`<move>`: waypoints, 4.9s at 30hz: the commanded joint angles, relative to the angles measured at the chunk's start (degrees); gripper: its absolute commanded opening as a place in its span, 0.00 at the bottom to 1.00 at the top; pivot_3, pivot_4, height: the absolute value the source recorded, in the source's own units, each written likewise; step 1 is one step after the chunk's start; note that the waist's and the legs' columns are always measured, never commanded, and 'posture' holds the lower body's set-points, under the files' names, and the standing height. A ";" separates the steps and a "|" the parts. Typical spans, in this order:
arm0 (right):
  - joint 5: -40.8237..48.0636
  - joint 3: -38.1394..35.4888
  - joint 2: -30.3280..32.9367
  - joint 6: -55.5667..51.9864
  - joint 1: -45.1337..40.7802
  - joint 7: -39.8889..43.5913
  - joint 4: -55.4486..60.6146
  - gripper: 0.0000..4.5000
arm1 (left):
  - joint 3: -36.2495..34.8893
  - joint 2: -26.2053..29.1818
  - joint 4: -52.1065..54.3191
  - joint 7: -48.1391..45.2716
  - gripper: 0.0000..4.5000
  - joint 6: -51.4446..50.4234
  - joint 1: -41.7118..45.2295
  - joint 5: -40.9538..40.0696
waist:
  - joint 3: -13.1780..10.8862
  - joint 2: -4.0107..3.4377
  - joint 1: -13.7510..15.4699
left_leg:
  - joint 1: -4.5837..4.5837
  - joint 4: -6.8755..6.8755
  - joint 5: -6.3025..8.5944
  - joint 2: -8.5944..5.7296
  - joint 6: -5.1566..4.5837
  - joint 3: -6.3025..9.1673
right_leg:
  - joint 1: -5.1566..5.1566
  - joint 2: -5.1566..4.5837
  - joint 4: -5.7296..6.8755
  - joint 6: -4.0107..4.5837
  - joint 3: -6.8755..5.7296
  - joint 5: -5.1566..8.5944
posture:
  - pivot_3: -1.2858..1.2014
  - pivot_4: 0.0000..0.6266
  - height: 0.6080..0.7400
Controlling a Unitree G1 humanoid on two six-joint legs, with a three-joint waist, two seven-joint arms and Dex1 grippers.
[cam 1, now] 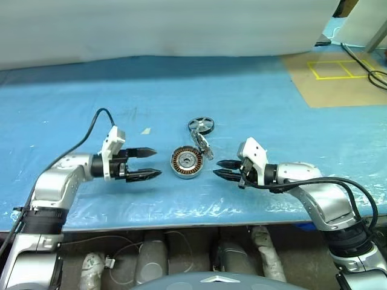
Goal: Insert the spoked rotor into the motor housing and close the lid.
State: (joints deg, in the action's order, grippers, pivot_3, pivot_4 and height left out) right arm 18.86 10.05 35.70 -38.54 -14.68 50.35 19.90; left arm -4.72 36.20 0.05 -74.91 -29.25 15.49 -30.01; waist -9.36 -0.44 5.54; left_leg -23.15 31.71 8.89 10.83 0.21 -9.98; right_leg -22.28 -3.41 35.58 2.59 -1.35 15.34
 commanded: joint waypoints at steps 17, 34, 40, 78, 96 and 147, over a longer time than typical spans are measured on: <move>-2.58 5.85 -2.83 5.55 -4.04 3.55 -6.69 0.36 | 1.86 -0.91 4.40 7.27 1.00 3.10 -1.59 0.09 | 0.00 0.01 -0.15 | 0.05 0.17 -0.01 0.05 -0.03 0.00 | 0.04 0.02 0.08 0.00 0.04 0.00 | 0.52 0.24 1.00; 1.60 1.59 -4.31 -0.66 -5.35 4.27 -8.22 0.99 | 3.49 -0.66 3.11 7.76 1.00 4.14 -0.36 1.61 | 0.00 0.01 -0.11 | 0.03 0.34 -0.02 0.06 -0.02 0.00 | 0.06 0.02 0.17 0.00 0.04 0.00 | 0.52 0.24 1.00; 3.85 -2.39 -6.18 -2.18 -6.31 0.79 -8.65 0.99 | 4.90 -0.49 2.12 7.92 1.00 5.80 -0.22 3.75 | 0.00 0.01 -0.23 | 0.05 0.38 -0.02 0.09 -0.03 0.00 | 0.06 0.03 0.21 0.00 0.04 0.00 | 0.52 0.24 1.00; -2.09 -0.65 -11.71 5.97 -12.84 -8.55 -9.59 0.00 | 7.04 -1.68 -2.34 6.40 1.00 10.19 1.20 5.99 | 0.00 0.01 -0.21 | -0.01 0.40 -0.02 0.08 -0.01 0.00 | 0.02 0.03 0.22 -0.01 0.05 -0.01 | 0.52 0.24 1.00; -10.01 3.86 -16.34 18.56 -17.02 -7.39 -21.28 0.00 | 7.17 -1.70 -2.55 5.90 1.00 10.85 0.69 6.20 | 0.00 0.02 -1.22 | -0.02 0.43 -0.02 0.08 -0.01 0.01 | 0.01 0.03 0.28 -0.02 0.04 -0.02 | 0.52 0.24 1.00; -13.40 -2.12 -0.97 15.80 0.83 -8.90 -7.07 0.41 | 7.37 -4.26 -7.84 6.29 1.00 14.66 2.78 7.87 | 0.00 0.03 -1.15 | 0.03 0.43 -0.01 0.09 -0.03 0.01 | 0.06 0.04 0.21 -0.01 0.04 -0.01 | 0.52 0.24 1.00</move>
State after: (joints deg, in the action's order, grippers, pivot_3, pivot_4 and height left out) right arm 8.33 8.08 34.79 -26.76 -13.30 44.08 11.45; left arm 3.49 32.41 -7.72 -69.31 -16.38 17.27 -22.23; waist -9.36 -0.42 4.39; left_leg -23.11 32.16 8.87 10.92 0.17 -9.96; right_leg -22.21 -3.37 35.82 2.57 -1.30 15.33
